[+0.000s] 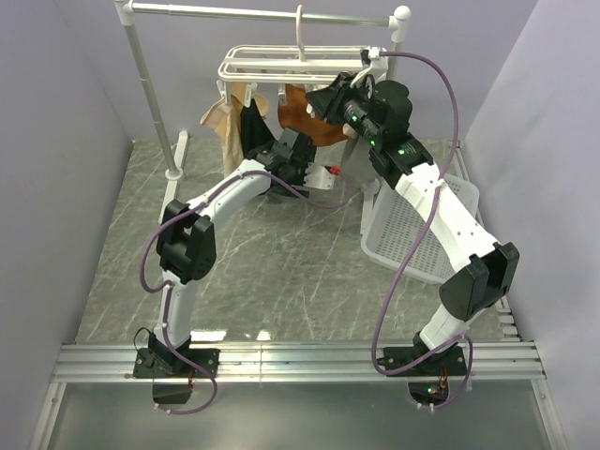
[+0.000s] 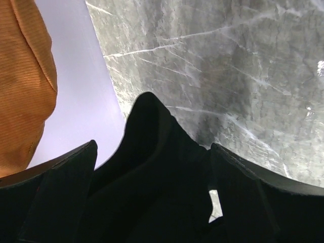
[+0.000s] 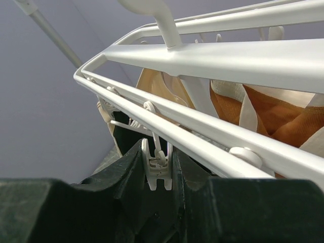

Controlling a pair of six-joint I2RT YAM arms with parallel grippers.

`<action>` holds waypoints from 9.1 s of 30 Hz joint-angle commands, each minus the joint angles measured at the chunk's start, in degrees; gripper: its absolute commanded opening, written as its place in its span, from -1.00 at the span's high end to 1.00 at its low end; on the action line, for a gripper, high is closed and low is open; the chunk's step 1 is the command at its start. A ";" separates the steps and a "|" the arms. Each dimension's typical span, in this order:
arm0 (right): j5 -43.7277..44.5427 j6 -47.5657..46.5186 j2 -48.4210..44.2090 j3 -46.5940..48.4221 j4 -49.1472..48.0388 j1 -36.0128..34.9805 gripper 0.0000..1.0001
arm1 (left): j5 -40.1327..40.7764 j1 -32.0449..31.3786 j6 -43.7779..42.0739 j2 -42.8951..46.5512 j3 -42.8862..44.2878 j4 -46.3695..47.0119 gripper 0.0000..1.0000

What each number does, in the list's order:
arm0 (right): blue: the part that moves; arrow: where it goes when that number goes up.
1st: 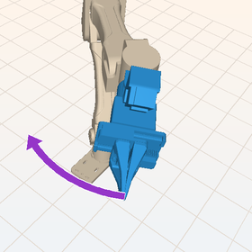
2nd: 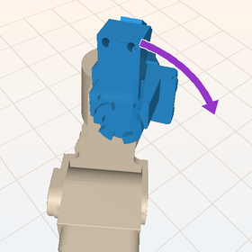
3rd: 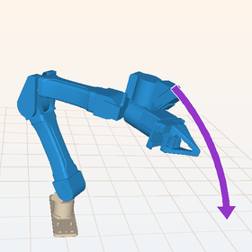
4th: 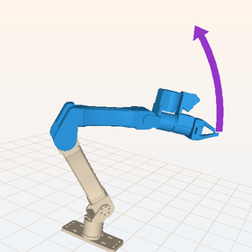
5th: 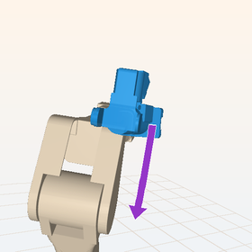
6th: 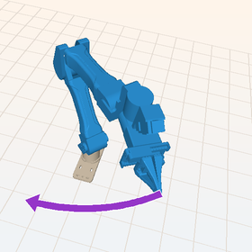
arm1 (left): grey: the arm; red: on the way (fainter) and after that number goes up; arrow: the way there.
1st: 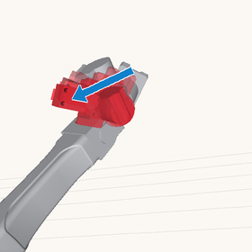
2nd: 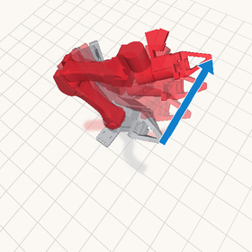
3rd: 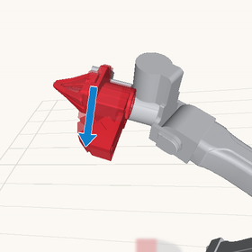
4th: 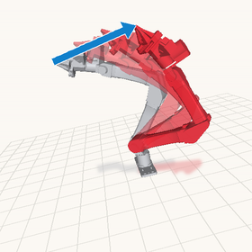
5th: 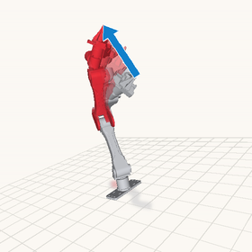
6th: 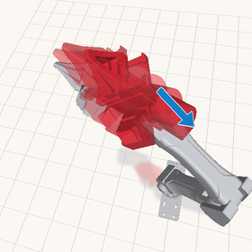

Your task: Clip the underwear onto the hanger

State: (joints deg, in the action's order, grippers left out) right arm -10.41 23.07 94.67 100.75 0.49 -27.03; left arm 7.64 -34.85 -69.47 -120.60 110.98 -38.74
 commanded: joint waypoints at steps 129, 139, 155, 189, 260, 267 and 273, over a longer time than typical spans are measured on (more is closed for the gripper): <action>-2.77 -8.04 -2.91 -8.20 -2.95 -1.89 1.00 | -42.09 8.66 34.75 23.74 -2.35 21.96 0.99; -2.95 -8.56 -3.62 -9.08 -3.22 -1.98 1.00 | -41.39 8.66 34.58 23.21 -1.73 21.69 0.99; -2.33 -9.88 -3.80 -11.28 -6.47 -1.89 1.00 | -44.64 8.83 38.44 23.56 -1.73 24.06 0.99; -1.98 -10.15 -3.09 -10.05 -4.01 -1.72 0.50 | -45.08 9.71 43.37 24.36 -2.61 29.69 0.99; -21.93 -9.80 -36.13 -18.84 20.94 17.97 -0.73 | -41.13 9.19 61.62 44.03 -18.61 18.29 -0.99; -20.17 -15.68 -41.06 -20.41 32.70 21.92 -0.76 | -34.53 11.73 64.64 51.94 -22.37 5.10 -0.99; -17.80 -21.22 -44.40 -28.05 40.01 22.81 -0.76 | -29.44 17.17 63.15 54.77 -29.06 -5.97 -0.99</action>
State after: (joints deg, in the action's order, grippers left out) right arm -29.89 6.26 51.22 76.05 33.80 -4.82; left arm -26.02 -20.25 -6.79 -65.32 84.31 -35.70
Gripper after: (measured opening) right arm 0.881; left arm 0.994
